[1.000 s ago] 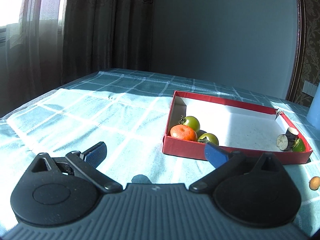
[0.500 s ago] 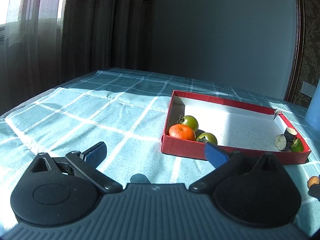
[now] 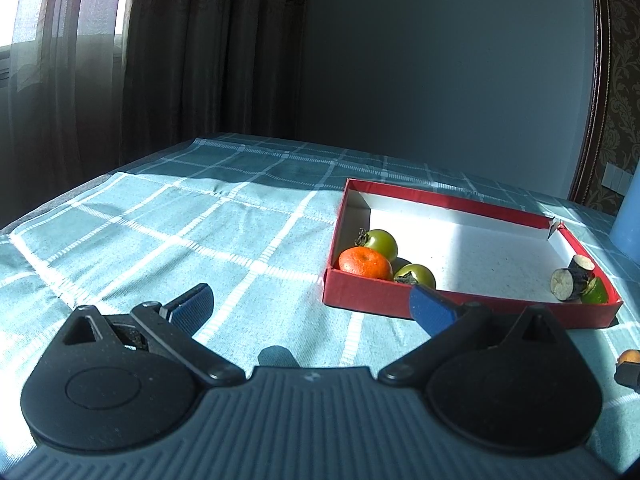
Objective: Organize fruits
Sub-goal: 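Carry the brown fruit into the box beside the cucumber slice and release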
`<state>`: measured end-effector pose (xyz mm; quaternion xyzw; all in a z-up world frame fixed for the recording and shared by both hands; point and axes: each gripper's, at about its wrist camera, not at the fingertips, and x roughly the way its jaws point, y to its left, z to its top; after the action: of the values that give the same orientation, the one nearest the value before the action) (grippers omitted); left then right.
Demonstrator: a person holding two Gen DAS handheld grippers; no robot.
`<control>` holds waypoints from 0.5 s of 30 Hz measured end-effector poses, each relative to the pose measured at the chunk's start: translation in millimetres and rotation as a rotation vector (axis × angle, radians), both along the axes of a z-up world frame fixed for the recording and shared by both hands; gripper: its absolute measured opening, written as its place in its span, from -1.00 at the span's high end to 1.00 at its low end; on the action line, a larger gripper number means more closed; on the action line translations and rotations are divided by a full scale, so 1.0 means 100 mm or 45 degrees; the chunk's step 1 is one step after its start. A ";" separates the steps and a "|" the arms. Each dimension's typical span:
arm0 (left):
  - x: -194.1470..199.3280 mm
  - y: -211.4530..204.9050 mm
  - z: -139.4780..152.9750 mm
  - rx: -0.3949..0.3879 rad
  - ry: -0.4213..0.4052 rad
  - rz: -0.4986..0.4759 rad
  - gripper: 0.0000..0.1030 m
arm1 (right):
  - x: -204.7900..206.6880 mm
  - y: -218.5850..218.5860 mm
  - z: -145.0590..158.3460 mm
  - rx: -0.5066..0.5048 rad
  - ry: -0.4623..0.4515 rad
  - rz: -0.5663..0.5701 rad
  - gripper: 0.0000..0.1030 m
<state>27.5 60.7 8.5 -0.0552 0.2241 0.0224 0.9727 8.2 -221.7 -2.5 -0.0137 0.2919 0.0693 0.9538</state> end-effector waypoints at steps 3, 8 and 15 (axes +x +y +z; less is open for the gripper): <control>0.00 0.00 0.00 0.001 0.003 0.001 -1.00 | -0.02 -0.01 0.03 0.022 -0.033 -0.010 0.51; 0.01 0.00 -0.01 0.002 0.013 0.004 -1.00 | -0.01 0.09 0.16 0.028 -0.104 0.011 0.51; 0.03 0.00 -0.02 0.006 0.032 0.007 -1.00 | 0.17 0.28 0.38 -0.031 -0.191 0.044 0.51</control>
<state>30.9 60.8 6.4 -0.0532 0.2360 0.0265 0.9699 25.7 -193.6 35.1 -0.0356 0.2200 0.0808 0.9715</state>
